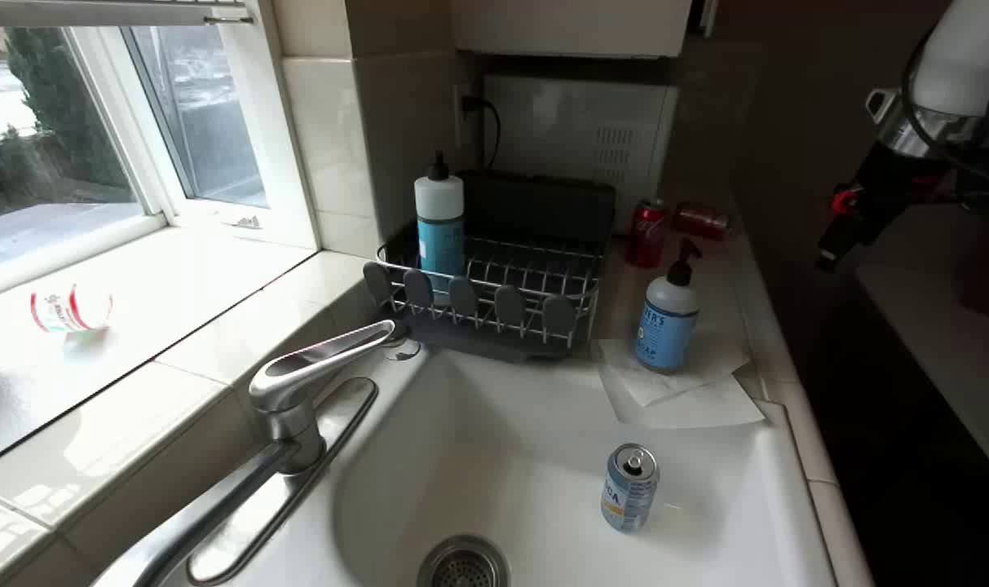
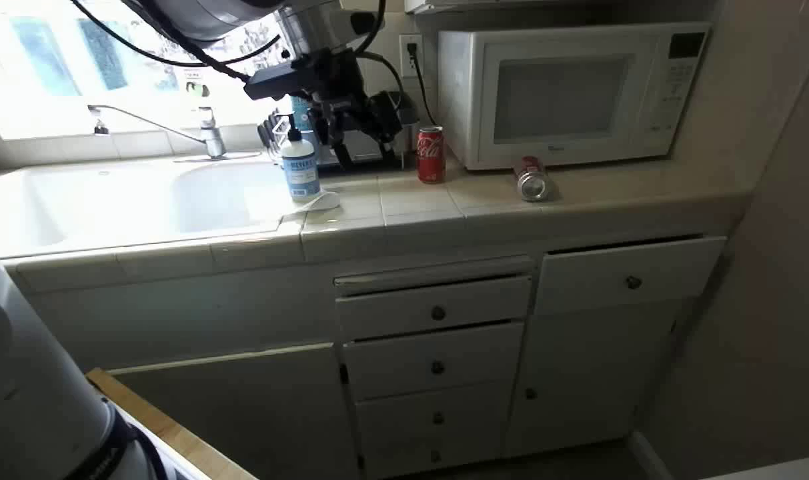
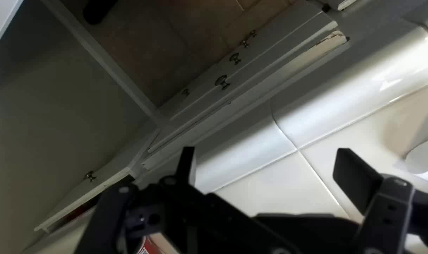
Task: Put one red can inside the right sink
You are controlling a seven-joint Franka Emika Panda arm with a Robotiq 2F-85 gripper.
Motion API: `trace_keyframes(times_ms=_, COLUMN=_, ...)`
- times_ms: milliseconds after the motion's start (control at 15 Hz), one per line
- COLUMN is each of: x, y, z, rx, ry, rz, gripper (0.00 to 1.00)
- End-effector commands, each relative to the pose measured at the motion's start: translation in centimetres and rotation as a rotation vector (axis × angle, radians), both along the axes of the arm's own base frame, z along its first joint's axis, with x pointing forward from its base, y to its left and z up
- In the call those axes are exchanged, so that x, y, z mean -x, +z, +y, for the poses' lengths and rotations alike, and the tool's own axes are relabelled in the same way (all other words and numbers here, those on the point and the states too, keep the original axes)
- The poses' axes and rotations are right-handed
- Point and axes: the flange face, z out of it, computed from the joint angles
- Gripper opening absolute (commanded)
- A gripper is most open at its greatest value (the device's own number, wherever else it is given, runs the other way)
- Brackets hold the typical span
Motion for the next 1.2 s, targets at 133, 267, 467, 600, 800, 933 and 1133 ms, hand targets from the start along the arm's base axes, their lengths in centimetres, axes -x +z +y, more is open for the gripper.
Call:
trace_keyframes(times_ms=133, x=0.0, y=0.1, z=0.0, rx=0.0, ry=0.0, rz=0.001, gripper=1.0)
trace_keyframes(times_ms=267, x=0.0, y=0.1, z=0.0, rx=0.0, ry=0.0, rz=0.001, gripper=1.0)
trace_keyframes(times_ms=467, x=0.0, y=0.1, z=0.0, rx=0.0, ry=0.0, rz=0.001, gripper=1.0)
trace_keyframes(times_ms=600, x=0.0, y=0.1, z=0.0, rx=0.0, ry=0.0, rz=0.001, gripper=1.0)
trace_keyframes(times_ms=800, x=-0.7, y=0.3, z=0.0, rx=-0.006, ry=0.002, rz=-0.005, gripper=1.0)
trace_keyframes(times_ms=933, x=-2.5, y=1.3, z=0.3, rx=-0.015, ry=0.006, rz=-0.014, gripper=1.0)
trace_keyframes(times_ms=1133, x=-5.2, y=3.6, z=0.7, rx=-0.039, ry=0.025, rz=-0.061, gripper=1.0)
